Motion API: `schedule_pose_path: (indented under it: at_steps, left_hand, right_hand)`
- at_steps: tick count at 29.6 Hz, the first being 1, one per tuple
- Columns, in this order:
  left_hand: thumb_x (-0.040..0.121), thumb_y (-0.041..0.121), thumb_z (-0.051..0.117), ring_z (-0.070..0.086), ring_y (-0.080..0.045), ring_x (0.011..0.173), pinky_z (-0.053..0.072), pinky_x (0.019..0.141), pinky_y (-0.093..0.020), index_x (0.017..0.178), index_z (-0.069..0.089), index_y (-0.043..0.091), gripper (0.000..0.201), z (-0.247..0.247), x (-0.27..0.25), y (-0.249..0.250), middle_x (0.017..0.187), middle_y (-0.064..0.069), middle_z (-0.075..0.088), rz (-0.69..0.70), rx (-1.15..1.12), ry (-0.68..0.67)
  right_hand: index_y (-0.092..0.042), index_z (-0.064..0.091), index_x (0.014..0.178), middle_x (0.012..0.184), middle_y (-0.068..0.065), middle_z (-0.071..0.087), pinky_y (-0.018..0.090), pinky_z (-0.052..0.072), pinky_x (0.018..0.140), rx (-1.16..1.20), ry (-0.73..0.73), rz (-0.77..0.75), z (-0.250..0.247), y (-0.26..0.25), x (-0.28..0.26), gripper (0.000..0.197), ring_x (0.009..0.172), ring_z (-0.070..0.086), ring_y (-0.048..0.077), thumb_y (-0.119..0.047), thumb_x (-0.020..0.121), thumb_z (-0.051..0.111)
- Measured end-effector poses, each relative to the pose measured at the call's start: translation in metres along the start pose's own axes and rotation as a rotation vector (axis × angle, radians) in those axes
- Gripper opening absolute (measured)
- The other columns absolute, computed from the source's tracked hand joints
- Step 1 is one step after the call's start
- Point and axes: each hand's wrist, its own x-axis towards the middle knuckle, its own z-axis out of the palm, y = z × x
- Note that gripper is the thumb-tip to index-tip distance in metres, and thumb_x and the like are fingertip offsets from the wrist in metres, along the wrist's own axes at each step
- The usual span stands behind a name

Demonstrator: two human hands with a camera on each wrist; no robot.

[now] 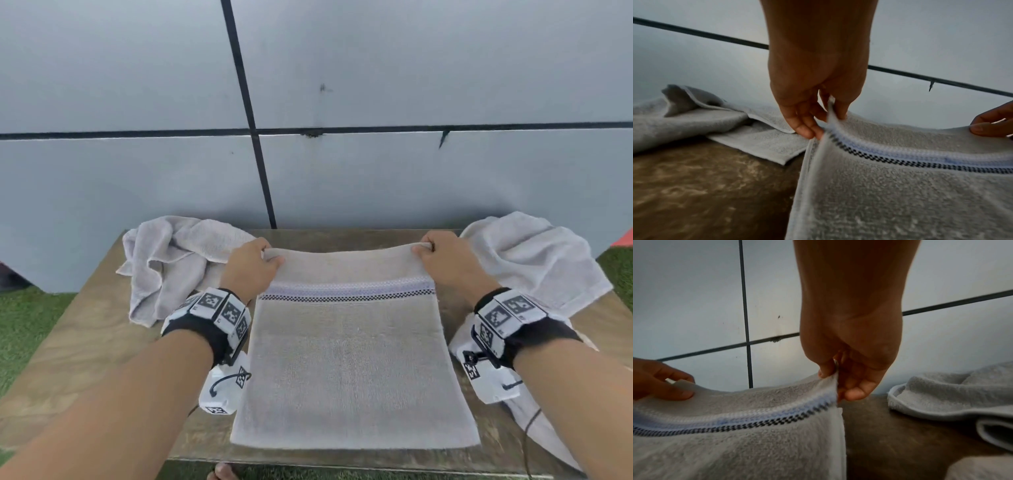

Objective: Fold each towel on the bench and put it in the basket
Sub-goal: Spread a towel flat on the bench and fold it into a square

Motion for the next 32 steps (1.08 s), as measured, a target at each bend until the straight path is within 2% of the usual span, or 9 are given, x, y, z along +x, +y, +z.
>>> schedule_pose_path:
  at_steps: [3, 6, 8, 13, 18, 23, 26, 29, 32]
  left_hand:
    - [0.089, 0.020, 0.065, 0.055, -0.023, 0.071, 0.041, 0.057, -0.029, 0.087, 0.059, 0.010, 0.012, 0.018, 0.010, -0.010, 0.078, -0.003, 0.058, 0.036, 0.065, -0.023]
    - [0.085, 0.023, 0.065, 0.055, -0.024, 0.087, 0.049, 0.076, -0.037, 0.088, 0.061, 0.015, 0.009, 0.030, 0.013, -0.019, 0.101, -0.002, 0.053, 0.110, 0.144, -0.023]
    - [0.086, 0.027, 0.063, 0.055, -0.024, 0.095, 0.050, 0.083, -0.041, 0.088, 0.060, 0.021, 0.006, 0.033, 0.014, -0.023, 0.108, 0.000, 0.052, 0.144, 0.171, -0.044]
    - [0.084, 0.024, 0.065, 0.055, -0.026, 0.091, 0.048, 0.074, -0.038, 0.074, 0.061, 0.020, 0.012, 0.025, 0.014, -0.013, 0.081, 0.001, 0.060, 0.147, 0.222, -0.069]
    - [0.082, 0.009, 0.065, 0.062, -0.020, 0.067, 0.051, 0.057, -0.030, 0.079, 0.072, 0.010, 0.008, 0.013, -0.002, -0.007, 0.075, -0.005, 0.068, 0.171, 0.159, -0.067]
    - [0.080, -0.002, 0.063, 0.045, -0.005, 0.052, 0.031, 0.047, -0.010, 0.072, 0.072, 0.003, 0.013, -0.002, -0.021, -0.009, 0.064, 0.002, 0.059, 0.193, 0.139, -0.097]
    - [0.078, -0.003, 0.060, 0.031, -0.007, 0.043, 0.026, 0.041, -0.014, 0.059, 0.063, 0.000, 0.020, -0.010, -0.040, -0.009, 0.048, 0.007, 0.040, 0.181, 0.113, -0.150]
    - [0.085, 0.009, 0.065, 0.032, -0.006, 0.041, 0.027, 0.045, -0.019, 0.064, 0.068, 0.002, 0.023, -0.014, -0.055, -0.012, 0.047, 0.005, 0.041, 0.139, 0.093, -0.185]
    - [0.093, 0.022, 0.065, 0.035, -0.008, 0.042, 0.031, 0.048, -0.023, 0.060, 0.068, 0.017, 0.034, -0.019, -0.073, -0.014, 0.045, 0.007, 0.041, 0.126, 0.074, -0.189]
  right_hand:
    - [-0.024, 0.052, 0.074, 0.091, 0.003, 0.064, 0.033, 0.043, 0.078, -0.152, -0.085, -0.040, 0.020, 0.010, 0.010, 0.020, 0.091, 0.058, 0.028, -0.022, 0.092, 0.060]
    - [-0.022, 0.062, 0.089, 0.113, 0.005, 0.062, 0.041, 0.045, 0.094, -0.249, -0.098, -0.086, 0.032, 0.017, 0.008, 0.004, 0.105, 0.057, 0.032, -0.026, 0.088, 0.063]
    - [-0.015, 0.065, 0.097, 0.112, 0.007, 0.061, 0.039, 0.042, 0.093, -0.235, -0.106, -0.115, 0.036, 0.018, 0.007, 0.010, 0.105, 0.055, 0.034, -0.022, 0.090, 0.065]
    - [-0.016, 0.061, 0.088, 0.084, 0.001, 0.062, 0.029, 0.036, 0.061, -0.147, -0.160, -0.140, 0.033, 0.008, 0.000, 0.006, 0.079, 0.055, 0.021, -0.017, 0.092, 0.066]
    - [-0.018, 0.067, 0.084, 0.079, -0.001, 0.066, 0.024, 0.036, 0.053, -0.077, -0.170, -0.123, 0.021, 0.006, -0.016, 0.007, 0.066, 0.055, 0.011, -0.013, 0.089, 0.067]
    - [-0.035, 0.060, 0.071, 0.073, -0.011, 0.065, 0.024, 0.038, 0.057, -0.014, -0.140, -0.189, 0.005, 0.004, -0.042, 0.028, 0.066, 0.056, 0.008, -0.017, 0.089, 0.070]
    - [-0.023, 0.063, 0.070, 0.063, -0.006, 0.062, 0.031, 0.043, 0.060, 0.058, -0.087, -0.229, -0.004, 0.003, -0.068, 0.025, 0.059, 0.054, 0.016, -0.020, 0.095, 0.064]
    - [-0.003, 0.066, 0.079, 0.063, 0.006, 0.059, 0.033, 0.039, 0.060, 0.065, -0.063, -0.278, -0.010, 0.006, -0.093, 0.026, 0.056, 0.049, 0.020, -0.016, 0.099, 0.058]
    - [-0.012, 0.076, 0.106, 0.080, 0.001, 0.063, 0.030, 0.036, 0.064, 0.063, -0.041, -0.288, -0.011, 0.012, -0.113, 0.021, 0.071, 0.055, 0.018, -0.013, 0.100, 0.056]
